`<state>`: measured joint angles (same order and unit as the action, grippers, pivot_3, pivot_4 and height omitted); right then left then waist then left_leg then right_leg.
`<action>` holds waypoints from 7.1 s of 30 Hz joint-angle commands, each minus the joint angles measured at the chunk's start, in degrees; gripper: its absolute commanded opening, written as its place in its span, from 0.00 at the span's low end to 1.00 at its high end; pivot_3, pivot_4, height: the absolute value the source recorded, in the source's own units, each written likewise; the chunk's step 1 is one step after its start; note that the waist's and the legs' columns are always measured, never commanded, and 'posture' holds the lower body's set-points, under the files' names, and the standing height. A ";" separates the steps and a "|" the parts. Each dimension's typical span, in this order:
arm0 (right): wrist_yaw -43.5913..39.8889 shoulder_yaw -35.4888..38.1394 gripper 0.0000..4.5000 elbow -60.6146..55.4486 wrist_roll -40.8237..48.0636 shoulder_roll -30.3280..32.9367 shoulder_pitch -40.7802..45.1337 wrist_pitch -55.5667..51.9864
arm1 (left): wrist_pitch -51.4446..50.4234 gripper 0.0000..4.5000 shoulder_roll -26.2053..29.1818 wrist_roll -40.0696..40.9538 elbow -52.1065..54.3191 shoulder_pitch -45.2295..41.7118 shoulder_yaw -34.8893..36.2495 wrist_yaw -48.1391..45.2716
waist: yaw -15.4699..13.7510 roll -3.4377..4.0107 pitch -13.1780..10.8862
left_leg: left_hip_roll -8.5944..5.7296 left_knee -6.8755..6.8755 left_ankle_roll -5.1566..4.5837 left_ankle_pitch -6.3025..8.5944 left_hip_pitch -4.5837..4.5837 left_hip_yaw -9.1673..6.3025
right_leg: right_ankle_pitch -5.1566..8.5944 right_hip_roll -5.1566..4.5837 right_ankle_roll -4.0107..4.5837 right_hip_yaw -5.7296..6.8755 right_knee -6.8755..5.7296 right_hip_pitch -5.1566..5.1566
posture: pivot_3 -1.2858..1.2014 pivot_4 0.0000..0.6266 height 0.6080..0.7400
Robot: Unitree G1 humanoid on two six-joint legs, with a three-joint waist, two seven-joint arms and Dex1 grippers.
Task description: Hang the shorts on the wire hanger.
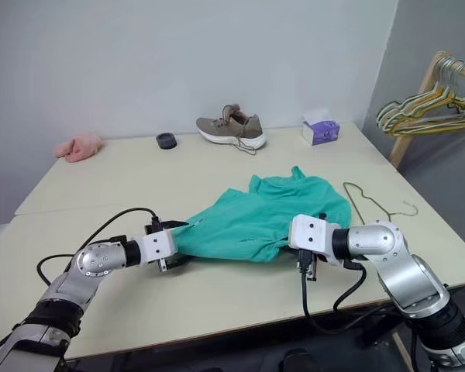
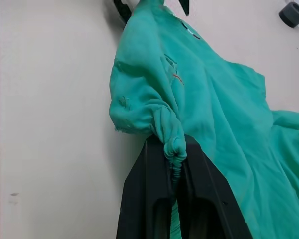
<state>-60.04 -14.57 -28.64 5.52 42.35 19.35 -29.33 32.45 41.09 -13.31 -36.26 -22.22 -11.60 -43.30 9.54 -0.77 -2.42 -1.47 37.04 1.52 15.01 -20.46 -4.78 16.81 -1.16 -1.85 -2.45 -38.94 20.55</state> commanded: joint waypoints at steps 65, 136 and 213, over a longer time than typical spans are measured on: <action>-15.39 -15.21 0.00 40.22 -1.84 1.94 11.65 60.07 | -60.36 0.01 23.76 36.48 59.77 37.43 17.43 -30.60 | -1.85 -0.10 -0.66 | 0.04 -0.10 0.57 -0.52 -0.03 -0.32 | 0.26 0.16 0.87 0.12 -0.98 0.50 | 0.47 0.00 1.00; 25.99 18.58 0.01 52.99 -1.13 -3.45 4.02 -11.83 | -51.11 1.00 -0.67 34.29 40.49 -2.44 9.11 -18.45 | 1.42 -1.05 0.27 | 0.14 -0.13 0.47 -0.19 0.51 -0.14 | -0.10 0.59 0.23 -0.03 0.65 -0.80 | 0.43 0.00 1.00; -1.48 0.64 0.99 6.38 12.15 7.64 11.05 -9.61 | -50.00 0.00 8.35 27.92 38.42 -1.72 3.09 -32.72 | 3.02 0.00 -0.28 | 0.09 -0.10 0.43 -0.18 -0.39 -0.04 | -0.09 0.21 0.21 -0.16 0.02 0.52 | 0.42 0.00 1.00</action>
<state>-60.13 -12.64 -20.47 17.10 49.67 28.55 -37.15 -19.12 48.67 15.05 0.28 -22.67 -8.69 -75.73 12.56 -0.77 -2.70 -1.38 36.93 1.95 14.84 -20.85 -4.80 16.72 -0.96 -1.64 -2.61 -38.92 21.07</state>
